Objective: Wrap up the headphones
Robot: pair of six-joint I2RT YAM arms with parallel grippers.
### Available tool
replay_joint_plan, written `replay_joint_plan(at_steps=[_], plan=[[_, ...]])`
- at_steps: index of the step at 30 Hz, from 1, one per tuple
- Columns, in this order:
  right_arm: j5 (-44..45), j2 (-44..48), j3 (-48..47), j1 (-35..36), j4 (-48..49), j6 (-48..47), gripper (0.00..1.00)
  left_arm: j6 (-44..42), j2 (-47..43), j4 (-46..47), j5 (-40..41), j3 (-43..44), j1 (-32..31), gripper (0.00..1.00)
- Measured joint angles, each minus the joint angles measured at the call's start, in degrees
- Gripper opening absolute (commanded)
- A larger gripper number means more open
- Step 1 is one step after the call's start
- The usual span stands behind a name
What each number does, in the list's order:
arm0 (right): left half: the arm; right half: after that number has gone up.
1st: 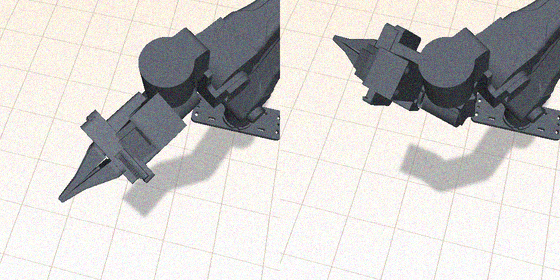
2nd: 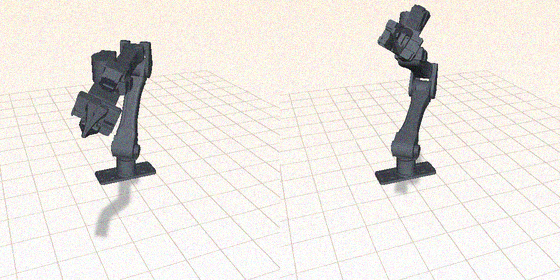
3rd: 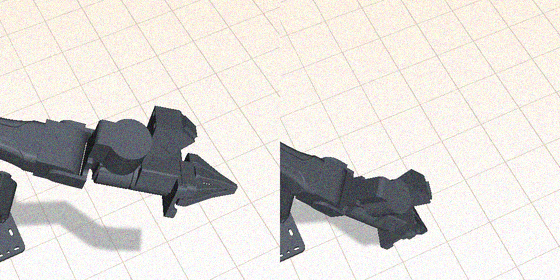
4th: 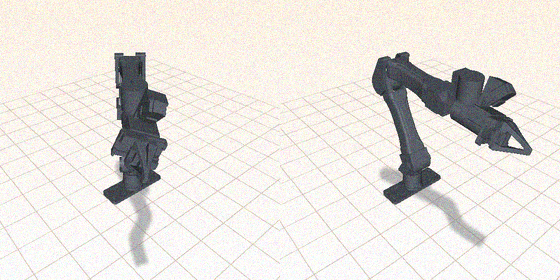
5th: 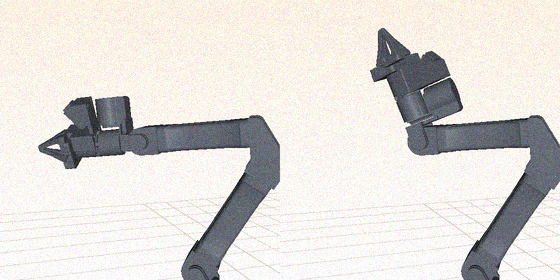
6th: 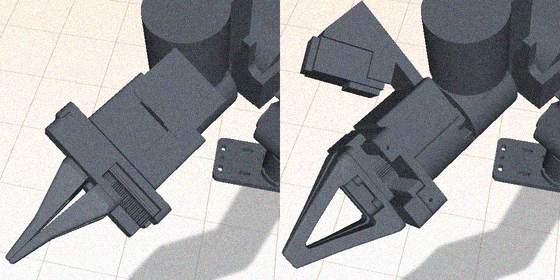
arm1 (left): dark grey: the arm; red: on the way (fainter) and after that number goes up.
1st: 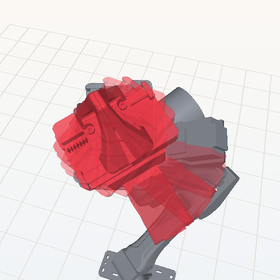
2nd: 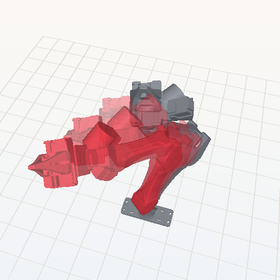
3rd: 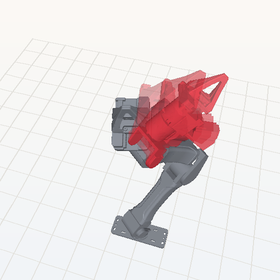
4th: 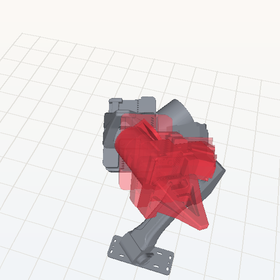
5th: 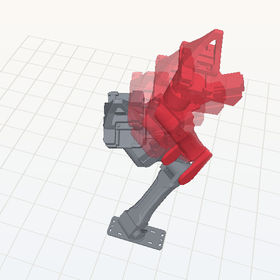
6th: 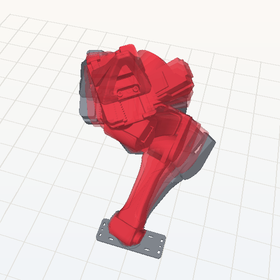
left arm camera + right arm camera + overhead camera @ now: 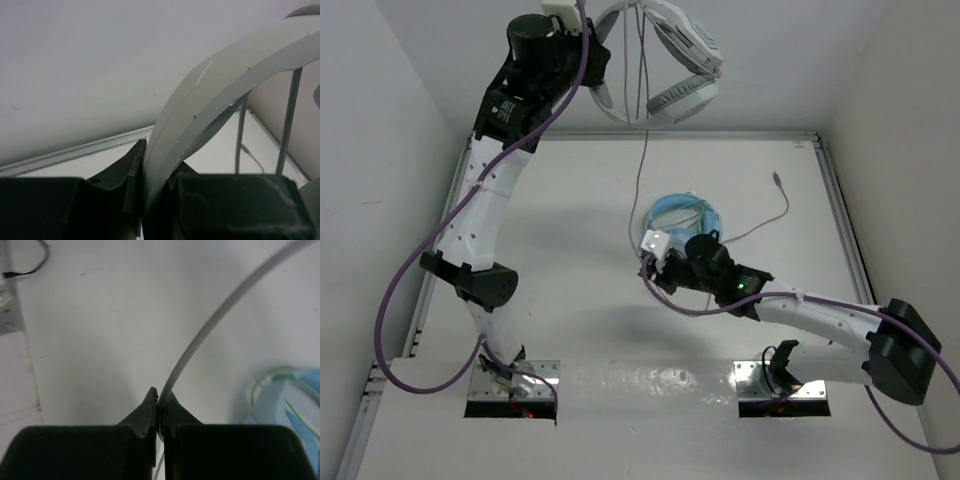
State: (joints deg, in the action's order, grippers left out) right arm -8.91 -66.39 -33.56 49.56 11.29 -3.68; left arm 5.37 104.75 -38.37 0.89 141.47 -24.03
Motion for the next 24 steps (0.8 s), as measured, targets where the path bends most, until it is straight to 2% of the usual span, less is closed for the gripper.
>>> replay_joint_plan(at_steps=[4,8,11,16,20,24], plan=[[-0.28,-5.01,-10.51,9.6,-6.82,-4.2,0.0,-2.36,2.08,2.67,4.85,-2.58,0.07,0.0],[-0.09,-6.56,-15.3,15.41,-11.26,-7.34,0.0,-6.8,3.93,5.64,10.64,-6.45,0.09,0.0],[-0.09,-4.68,-15.91,16.65,-13.22,-8.48,0.0,-12.33,4.28,8.31,15.3,-11.1,0.09,0.0],[3.74,3.89,-15.91,16.57,-14.47,-9.35,0.0,-23.1,4.22,16.17,21.53,-21.9,0.09,0.0],[16.24,12.11,-15.96,16.5,-12.52,-11.85,0.0,-32.65,2.36,22.21,22.6,-34.8,-0.42,0.0],[29.97,15.89,-16.37,16.26,-8.24,-16.24,0.0,-42.18,-2.56,22.18,22.45,-47.28,-3.08,0.0]])
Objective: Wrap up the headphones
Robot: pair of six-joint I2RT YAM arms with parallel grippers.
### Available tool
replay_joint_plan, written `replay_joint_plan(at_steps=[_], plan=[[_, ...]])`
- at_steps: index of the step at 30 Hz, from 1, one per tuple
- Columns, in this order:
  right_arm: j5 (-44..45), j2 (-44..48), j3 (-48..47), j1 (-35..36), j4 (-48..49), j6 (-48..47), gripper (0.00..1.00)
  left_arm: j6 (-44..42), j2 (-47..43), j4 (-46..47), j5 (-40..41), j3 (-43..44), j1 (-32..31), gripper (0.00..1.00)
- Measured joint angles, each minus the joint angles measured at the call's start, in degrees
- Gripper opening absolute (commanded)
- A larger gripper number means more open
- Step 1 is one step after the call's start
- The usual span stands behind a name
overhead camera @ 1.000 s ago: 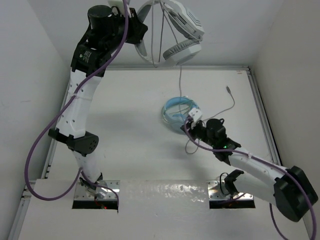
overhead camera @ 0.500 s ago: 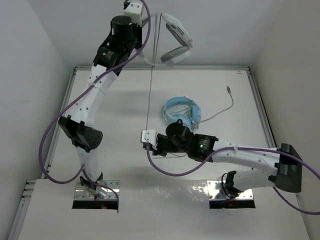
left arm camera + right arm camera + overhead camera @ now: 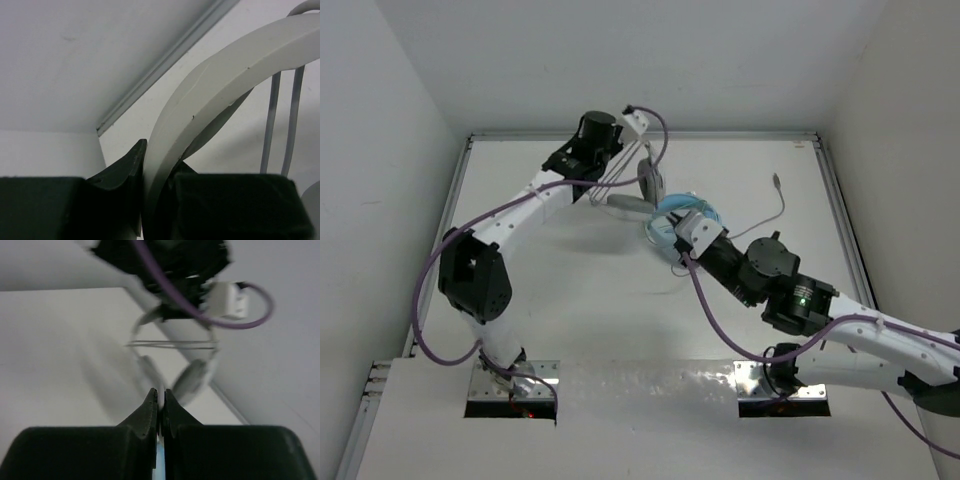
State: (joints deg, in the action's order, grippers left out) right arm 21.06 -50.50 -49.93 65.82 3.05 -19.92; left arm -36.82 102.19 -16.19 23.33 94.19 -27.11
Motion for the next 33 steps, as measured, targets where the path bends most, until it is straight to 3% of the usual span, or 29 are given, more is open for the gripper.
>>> replay_joint_plan(at_steps=[5,9,14,22,31,33], plan=[[12.04,0.07,-4.61,-2.27,4.31,-6.51,0.0,-7.82,-8.07,-5.05,-0.22,-6.03,-7.15,0.0],[17.99,-0.17,-8.46,-4.87,7.76,-11.78,0.0,-6.49,-13.07,-10.82,-3.96,-4.98,-11.1,0.0],[19.23,-3.96,-11.15,-13.97,6.62,-12.85,0.0,-2.95,-16.31,-16.55,-5.79,-2.78,-11.39,0.0],[4.11,-18.25,-19.21,-35.17,-4.9,0.68,0.0,2.78,-18.4,-23.08,-8.81,-2.34,-11.43,0.0],[-15.37,-25.42,-25.29,-44.46,-9.6,11.41,0.0,7.93,-19.1,-27.98,-14.82,2.38,-11.43,0.0],[-20.39,-26.21,-25.27,-45.42,-9.49,12.61,0.04,8.85,-19.1,-29.77,-17.05,4.85,-11.41,0.0]])
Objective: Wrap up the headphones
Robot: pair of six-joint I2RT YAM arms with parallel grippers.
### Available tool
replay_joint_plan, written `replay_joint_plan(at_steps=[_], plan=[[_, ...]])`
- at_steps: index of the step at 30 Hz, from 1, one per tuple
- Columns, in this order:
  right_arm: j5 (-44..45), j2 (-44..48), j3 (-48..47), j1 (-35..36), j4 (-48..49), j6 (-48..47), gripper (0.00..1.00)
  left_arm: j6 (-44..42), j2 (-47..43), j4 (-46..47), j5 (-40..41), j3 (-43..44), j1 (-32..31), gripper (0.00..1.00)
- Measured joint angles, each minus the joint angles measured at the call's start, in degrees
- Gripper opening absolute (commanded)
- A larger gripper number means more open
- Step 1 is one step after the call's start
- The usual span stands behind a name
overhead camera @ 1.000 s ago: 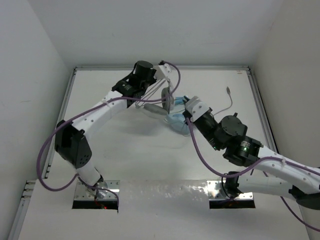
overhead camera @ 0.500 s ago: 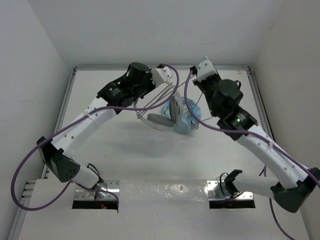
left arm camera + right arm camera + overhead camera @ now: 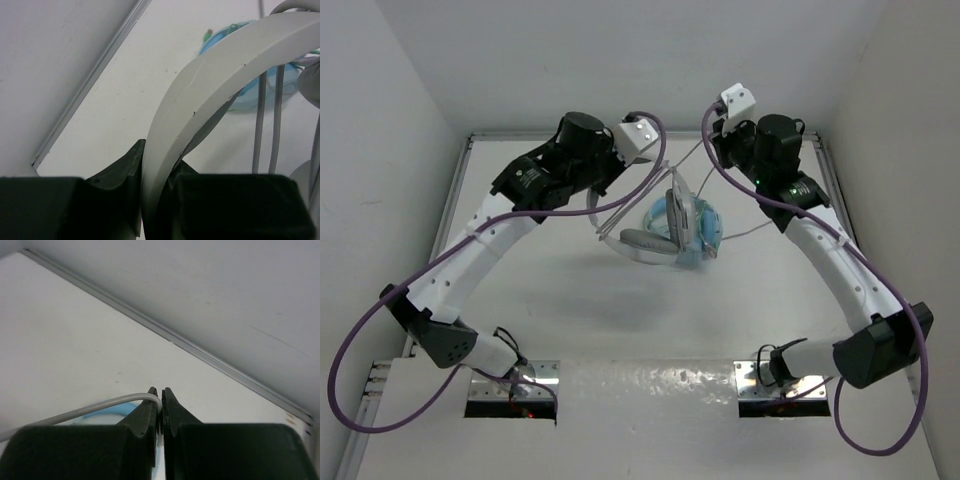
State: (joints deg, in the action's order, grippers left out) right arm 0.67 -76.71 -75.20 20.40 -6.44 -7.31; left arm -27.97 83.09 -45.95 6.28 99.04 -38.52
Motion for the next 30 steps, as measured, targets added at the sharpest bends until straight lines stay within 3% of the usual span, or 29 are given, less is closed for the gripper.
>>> replay_joint_plan(at_steps=[5,11,15,22,27,30], plan=[[-15.02,-1.38,3.82,-1.7,4.66,2.67,0.25,4.46,0.33,-6.84,-8.22,7.17,0.24,0.0],[-26.95,-2.97,21.66,-2.43,23.52,13.55,0.39,12.04,3.32,-7.21,-15.74,20.48,0.24,0.0],[-31.52,-4.83,29.9,-2.43,32.81,20.44,0.42,16.5,6.16,-6.14,-16.33,28.76,0.24,0.0],[-30.86,-2.78,37.55,-2.4,39.71,21.66,0.5,21.22,10.84,-5.77,-12.79,38.58,0.59,0.0],[-26.73,-2.67,42.05,-2.4,39.76,19.89,0.49,25.09,13.66,-5.38,-11.23,45.92,2.6,0.0],[-25.18,-3.28,42.66,-2.4,39.85,19.1,0.32,27.17,14.27,-4.55,-10.47,49.31,3.78,0.0]])
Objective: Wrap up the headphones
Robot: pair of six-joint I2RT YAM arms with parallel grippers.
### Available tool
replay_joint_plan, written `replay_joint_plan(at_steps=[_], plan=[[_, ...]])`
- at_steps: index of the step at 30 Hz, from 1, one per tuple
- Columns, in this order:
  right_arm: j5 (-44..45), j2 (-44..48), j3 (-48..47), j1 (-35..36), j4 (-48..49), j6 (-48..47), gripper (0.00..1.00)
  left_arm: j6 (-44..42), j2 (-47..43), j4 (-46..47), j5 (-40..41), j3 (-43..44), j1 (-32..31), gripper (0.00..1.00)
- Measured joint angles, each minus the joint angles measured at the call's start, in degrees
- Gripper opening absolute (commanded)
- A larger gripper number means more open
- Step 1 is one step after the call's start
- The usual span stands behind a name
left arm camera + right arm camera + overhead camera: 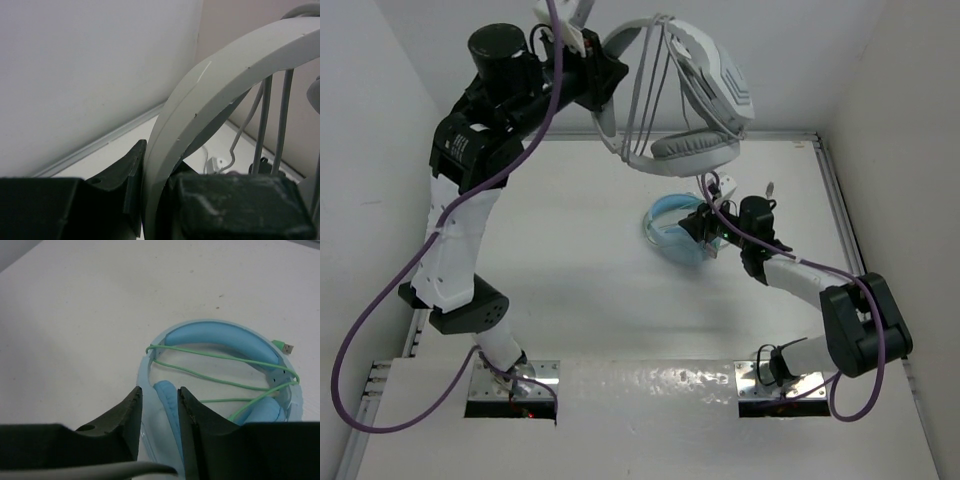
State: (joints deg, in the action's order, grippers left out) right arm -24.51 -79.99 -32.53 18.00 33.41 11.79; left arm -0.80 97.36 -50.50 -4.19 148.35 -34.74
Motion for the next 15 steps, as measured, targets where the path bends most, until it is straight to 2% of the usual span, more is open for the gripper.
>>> replay_joint_plan(at_steps=[1,2,7,10,11,15], plan=[[0.37,-0.13,0.15,0.0,0.13,-0.09,0.22,0.83,0.04,0.57,0.11,0.81,0.48,0.0],[0.61,-0.2,0.37,0.0,0.37,-0.13,0.19,1.66,0.04,1.14,0.11,1.38,0.96,0.0],[1.88,0.92,3.26,0.04,0.7,0.07,0.14,6.23,0.57,4.09,-2.27,1.99,6.82,0.0],[1.95,4.55,5.64,0.96,-0.87,-0.02,0.07,7.8,1.99,6.36,-2.1,1.46,10.12,0.0],[2.1,6.03,6.05,1.79,-1.68,-0.24,0.03,8.09,2.51,6.95,-1.64,1.01,10.71,0.0],[3.21,12.92,6.27,8.33,-6.54,-2.47,0.0,8.87,5.29,9.42,-0.48,-1.55,11.56,0.0]])
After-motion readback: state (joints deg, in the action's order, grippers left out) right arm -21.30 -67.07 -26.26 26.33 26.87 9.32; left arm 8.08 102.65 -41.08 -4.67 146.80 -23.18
